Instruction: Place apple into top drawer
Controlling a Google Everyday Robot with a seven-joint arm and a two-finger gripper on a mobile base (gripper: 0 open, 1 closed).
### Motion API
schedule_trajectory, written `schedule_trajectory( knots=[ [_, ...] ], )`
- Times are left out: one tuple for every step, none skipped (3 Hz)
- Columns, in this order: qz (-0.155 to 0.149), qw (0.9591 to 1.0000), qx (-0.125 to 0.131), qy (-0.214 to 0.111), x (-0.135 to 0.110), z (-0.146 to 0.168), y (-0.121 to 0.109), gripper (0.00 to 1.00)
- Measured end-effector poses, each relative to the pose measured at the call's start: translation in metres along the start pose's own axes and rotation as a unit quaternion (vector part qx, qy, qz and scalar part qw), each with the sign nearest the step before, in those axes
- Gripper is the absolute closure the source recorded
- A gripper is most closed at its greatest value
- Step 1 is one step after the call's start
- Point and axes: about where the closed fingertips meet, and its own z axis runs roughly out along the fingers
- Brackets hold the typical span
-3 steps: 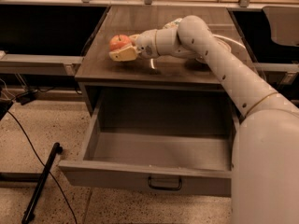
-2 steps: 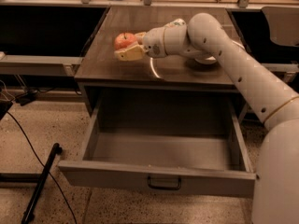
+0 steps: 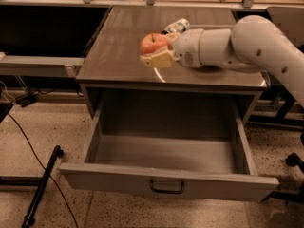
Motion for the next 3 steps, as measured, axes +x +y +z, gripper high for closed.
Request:
schedule_trajectory(
  knots=[
    [0.008, 0.9999, 0.010, 0.007, 0.014, -0.013, -0.003, 1.00],
    [0.015, 0.9998, 0.013, 0.002, 0.024, -0.012, -0.003, 1.00],
    [0.056, 0.9978, 0.013, -0.034, 0.075, -0.013, 0.010, 1.00]
  ],
)
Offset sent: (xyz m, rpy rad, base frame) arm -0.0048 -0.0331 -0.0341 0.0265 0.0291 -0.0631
